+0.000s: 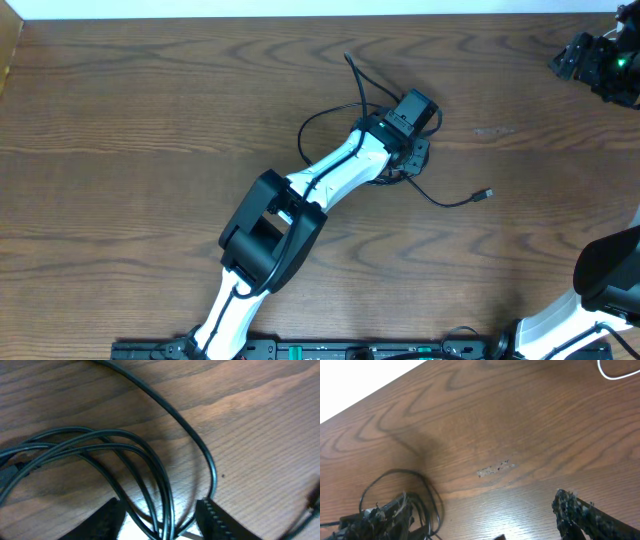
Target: Untangle cables
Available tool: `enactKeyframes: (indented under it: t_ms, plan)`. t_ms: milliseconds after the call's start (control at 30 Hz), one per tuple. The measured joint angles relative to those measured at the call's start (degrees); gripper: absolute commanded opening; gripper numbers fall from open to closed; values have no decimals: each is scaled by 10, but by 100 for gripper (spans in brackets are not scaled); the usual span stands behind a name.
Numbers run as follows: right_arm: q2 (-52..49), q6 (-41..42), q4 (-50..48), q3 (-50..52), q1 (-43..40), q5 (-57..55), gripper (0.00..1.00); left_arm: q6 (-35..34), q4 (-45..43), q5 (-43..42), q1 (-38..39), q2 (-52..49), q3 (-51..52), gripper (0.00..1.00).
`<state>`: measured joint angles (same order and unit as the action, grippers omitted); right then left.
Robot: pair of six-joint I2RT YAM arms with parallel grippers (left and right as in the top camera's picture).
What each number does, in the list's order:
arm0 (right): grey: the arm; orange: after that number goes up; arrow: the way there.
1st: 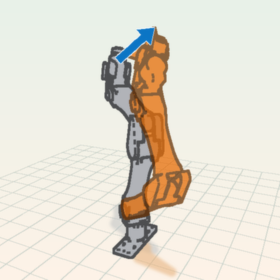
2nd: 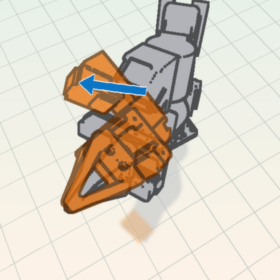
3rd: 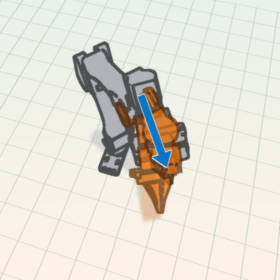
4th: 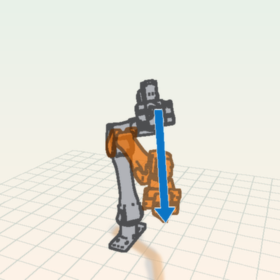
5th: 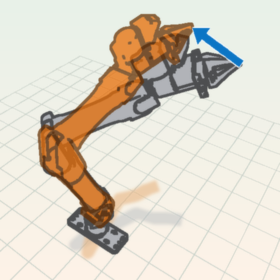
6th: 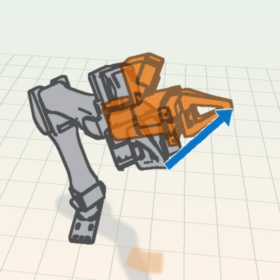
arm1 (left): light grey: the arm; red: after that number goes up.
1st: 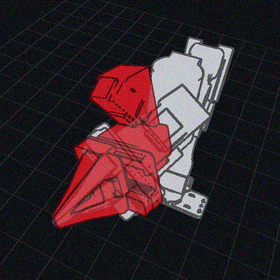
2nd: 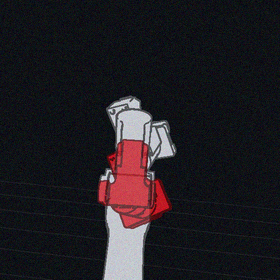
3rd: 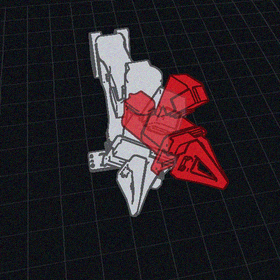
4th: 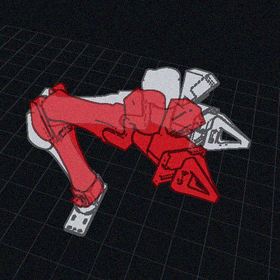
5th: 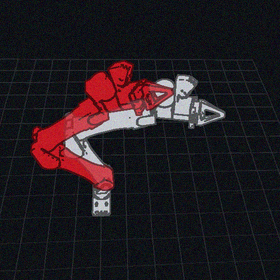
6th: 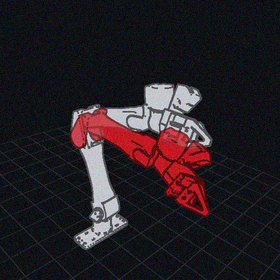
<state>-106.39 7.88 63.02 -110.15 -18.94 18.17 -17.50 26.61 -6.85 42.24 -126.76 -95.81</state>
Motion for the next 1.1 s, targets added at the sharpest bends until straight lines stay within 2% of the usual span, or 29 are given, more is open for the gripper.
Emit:
enactKeyframes:
  t_ms: [200,933,1033,1100]
  plan:
    - [0,-5,0,0,0,0,86,-7,0,24,0,-15,0,34]
    - [0,-9,0,0,0,-2,87,-7,33,23,0,-26,-3,32]
    - [0,-9,0,0,0,-3,87,-7,42,23,2,-26,-4,27]
    - [0,-9,0,0,0,-5,87,-8,45,23,3,-26,-4,20]
